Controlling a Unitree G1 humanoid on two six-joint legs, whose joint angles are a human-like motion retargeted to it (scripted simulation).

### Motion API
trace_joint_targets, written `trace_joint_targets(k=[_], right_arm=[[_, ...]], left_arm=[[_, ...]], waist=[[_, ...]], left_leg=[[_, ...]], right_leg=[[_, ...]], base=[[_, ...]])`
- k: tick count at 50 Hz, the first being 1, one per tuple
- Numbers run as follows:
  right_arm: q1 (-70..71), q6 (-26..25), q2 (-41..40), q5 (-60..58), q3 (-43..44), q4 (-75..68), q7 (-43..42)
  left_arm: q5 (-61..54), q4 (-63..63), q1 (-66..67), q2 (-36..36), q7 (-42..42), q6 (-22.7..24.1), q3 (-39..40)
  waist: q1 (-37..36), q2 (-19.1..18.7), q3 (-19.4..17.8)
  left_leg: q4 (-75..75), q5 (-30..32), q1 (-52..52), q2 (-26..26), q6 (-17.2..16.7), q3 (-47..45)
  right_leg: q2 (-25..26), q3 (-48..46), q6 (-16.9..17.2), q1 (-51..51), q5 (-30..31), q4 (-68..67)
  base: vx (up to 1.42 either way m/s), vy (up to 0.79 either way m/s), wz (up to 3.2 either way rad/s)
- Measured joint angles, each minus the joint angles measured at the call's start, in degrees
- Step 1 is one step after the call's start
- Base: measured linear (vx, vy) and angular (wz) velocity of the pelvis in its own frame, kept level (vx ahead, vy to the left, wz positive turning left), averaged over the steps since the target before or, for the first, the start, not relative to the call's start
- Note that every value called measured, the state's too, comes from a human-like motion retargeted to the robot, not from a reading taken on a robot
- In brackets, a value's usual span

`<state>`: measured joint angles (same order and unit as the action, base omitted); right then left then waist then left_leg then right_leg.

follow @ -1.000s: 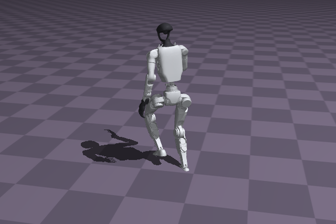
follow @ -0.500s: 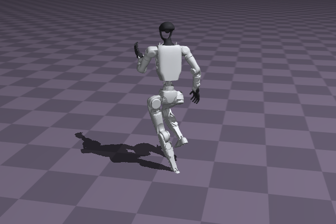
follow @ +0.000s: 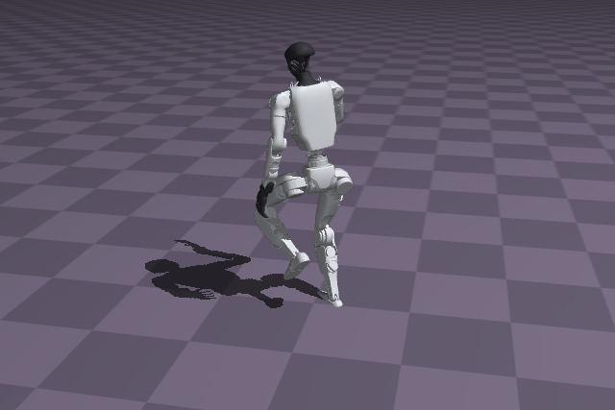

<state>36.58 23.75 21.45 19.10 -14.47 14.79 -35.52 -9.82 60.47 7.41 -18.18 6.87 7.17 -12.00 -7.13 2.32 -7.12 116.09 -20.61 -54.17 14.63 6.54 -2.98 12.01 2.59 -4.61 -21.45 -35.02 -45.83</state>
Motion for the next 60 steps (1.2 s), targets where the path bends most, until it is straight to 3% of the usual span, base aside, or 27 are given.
trace_joint_targets(k=[3, 7, 10, 13, 15, 17, 20, 25, 28, 30, 32, 38, 40, 43, 48, 50, 54, 57, 60], right_arm=[[2.3, 0.8, 0.2, -2.0, 2.5, 4.2, -3.6], [0.2, 1.1, -1.2, -2.8, 2.5, 3.5, -4.3], [-3.9, 0.2, -3.3, -2.2, -0.1, -2.5, -1.2], [-9.8, -2.6, -5.3, -2.0, -5.4, -15.6, 6.1], [-14.2, -5.5, -6.4, -3.0, -9.8, -27.8, 11.8], [-18.3, -8.4, -7.3, -4.7, -13.9, -40.9, 16.9], [-24.1, -11.8, -7.0, -7.7, -16.6, -56.3, 21.5], [-37.1, -12.4, -0.3, -12.1, -12.7, -64.6, 23.5], [-45.7, -11.5, 3.2, -12.2, -8.0, -64.4, 23.7], [-50.6, -11.1, 5.4, -11.8, -4.2, -62.4, 23.9], [-53.4, -11.0, 6.0, -10.9, -2.5, -61.5, 23.7], [-53.2, -11.7, 5.1, -6.3, -2.7, -54.4, 23.0], [-50.3, -11.7, 3.2, -4.5, -4.7, -53.0, 22.5], [-44.2, -11.6, -0.6, -1.8, -8.3, -50.0, 22.1], [-30.9, -9.5, -3.6, 3.4, -11.0, -34.7, 19.2], [-24.1, -7.7, -3.1, 4.9, -9.4, -25.1, 15.7], [-10.6, -4.3, -1.9, 4.0, -3.2, -9.1, 7.2], [-4.3, -2.9, -1.5, 2.4, 0.6, -2.6, 2.8], [-2.6, -2.5, -1.6, 1.3, 2.4, -0.5, 1.2]], left_arm=[[-0.3, -1.1, 4.7, -1.5, 0.9, 0.0, 2.0], [-3.6, -2.7, 7.1, -0.8, 2.4, -0.2, 3.8], [-6.5, -2.9, 5.7, 0.7, 3.0, 0.0, 3.5], [-8.6, -1.8, 1.8, 2.8, 3.3, 0.8, 1.6], [-10.2, -1.7, -2.0, 4.5, 3.6, 1.0, -0.2], [-12.0, -4.0, -6.6, 5.9, 4.6, 1.5, -2.3], [-15.9, -13.4, -14.3, 6.4, 7.0, 3.2, -4.6], [-22.0, -40.2, -28.4, 1.7, 10.3, 8.0, -2.6], [-21.7, -53.0, -36.4, -1.7, 12.7, 11.8, -0.2], [-20.0, -59.6, -41.4, -2.7, 15.3, 12.7, 0.9], [-19.0, -62.0, -43.7, -3.1, 15.9, 13.2, 1.5], [-21.6, -54.9, -41.8, -0.5, 15.5, 11.7, 1.1], [-22.9, -47.2, -37.3, 1.3, 14.8, 10.5, 0.5], [-21.6, -31.1, -29.3, 4.3, 12.7, 7.3, -0.9], [-13.5, -8.0, -16.7, 7.9, 4.5, 1.3, -2.5], [-9.5, -3.5, -12.7, 7.8, 2.0, -0.5, -2.5], [-2.4, -1.4, -4.7, 4.7, -0.3, -1.2, -1.6], [0.7, -2.4, 0.9, 2.1, -1.2, -1.0, -0.5], [1.3, -3.7, 4.5, 0.7, -1.5, -0.9, 0.8]], waist=[[-2.0, 1.4, 0.2], [-3.7, 2.4, 0.3], [-3.7, 3.6, 1.2], [-2.1, 6.5, 2.7], [-0.1, 9.2, 3.4], [2.2, 11.1, 3.5], [5.7, 11.7, 2.5], [10.3, 6.4, 1.0], [12.2, 4.2, 0.6], [12.1, 2.2, -0.4], [12.9, 3.1, -0.5], [14.5, 3.0, -2.6], [14.6, 2.8, -2.2], [14.6, -0.1, -1.3], [11.0, -6.8, -0.1], [8.8, -6.7, -0.3], [4.4, -3.9, -0.6], [2.1, -2.0, -0.4], [0.8, -0.9, -0.1]], left_leg=[[-10.2, -2.9, -3.1, -2.1, 1.3, -2.1], [-30.1, -5.6, 1.1, -7.0, 0.7, -5.3], [-43.0, -7.9, 7.0, -11.1, 0.8, -7.4], [-50.9, -10.6, 13.0, -16.4, 3.0, -10.2], [-56.0, -12.0, 17.3, -21.3, 4.6, -11.9], [-61.8, -12.2, 22.1, -25.8, 5.5, -12.8], [-71.2, -11.9, 29.7, -31.1, 5.8, -11.2], [-84.8, -10.5, 41.6, -31.6, 4.6, -4.6], [-87.6, -10.5, 47.0, -30.3, 3.6, -2.7], [-93.0, -9.3, 53.0, -29.2, 3.0, -1.5], [-92.0, -9.2, 55.0, -30.2, 2.1, -1.6], [-97.1, -9.5, 66.6, -30.0, 0.7, 2.3], [-91.6, -11.1, 66.0, -29.1, 0.0, 2.5], [-70.4, -9.7, 58.5, -22.1, -3.6, -0.4], [-27.5, 5.1, 36.3, -6.9, -9.2, -1.1], [-14.6, 8.2, 27.2, -3.3, -8.5, -1.0], [-1.1, 5.6, 10.1, 0.6, -3.8, 0.4], [-3.2, 2.1, 1.5, 0.6, -0.7, 0.5], [-12.7, -1.3, -0.2, -1.0, 0.8, -1.5]], right_leg=[[-1.6, 0.3, 1.1, 5.5, -2.4, 2.5], [-3.4, 1.1, 2.6, 11.8, -6.5, 3.0], [-5.5, 2.2, 3.7, 13.9, -9.3, 0.8], [-10.3, 2.7, 6.0, 13.3, -10.6, -7.0], [-14.7, 2.7, 9.5, 12.0, -6.3, -14.8], [-18.7, 2.8, 13.9, 8.8, 5.5, -25.7], [-22.3, 3.6, 15.6, 0.2, 16.5, -44.5], [-16.9, 5.9, 11.0, -18.8, 17.1, -71.9], [-13.3, 6.1, 9.1, -28.4, 15.2, -79.9], [-10.4, 5.3, 8.4, -33.6, 15.9, -79.2], [-10.9, 6.1, 7.4, -34.4, 12.8, -74.5], [-11.9, 3.6, 6.8, -24.2, 7.6, -41.0], [-10.8, 3.4, 7.0, -19.0, 7.3, -30.0], [-6.5, 1.2, 6.4, -12.7, 8.8, -18.3], [3.1, -2.6, 2.0, -9.3, 7.2, -9.9], [4.3, -1.9, 0.9, -7.8, 5.9, -7.5], [3.7, 0.7, 0.2, -3.2, 4.4, -2.4], [2.4, 1.9, 0.3, 1.0, 2.9, 0.9], [1.3, 2.6, 0.9, 4.9, 0.9, 3.0]], base=[[0.61, 0.07, 0.27], [0.62, 0.11, 0.00], [0.58, 0.12, -0.10], [0.55, 0.14, 0.08], [0.52, 0.15, 0.34], [0.47, 0.16, 0.36], [0.46, 0.15, 0.26], [0.45, 0.12, 0.19], [0.44, 0.04, 0.21], [0.48, 0.01, 0.06], [0.52, -0.04, 0.15], [0.54, -0.08, 0.22], [0.39, -0.12, 0.05], [0.23, -0.11, 0.01], [0.12, -0.08, -0.39], [0.20, -0.08, -0.40], [0.29, -0.09, -0.08], [0.38, -0.02, 0.18], [0.38, 0.04, 0.12]])
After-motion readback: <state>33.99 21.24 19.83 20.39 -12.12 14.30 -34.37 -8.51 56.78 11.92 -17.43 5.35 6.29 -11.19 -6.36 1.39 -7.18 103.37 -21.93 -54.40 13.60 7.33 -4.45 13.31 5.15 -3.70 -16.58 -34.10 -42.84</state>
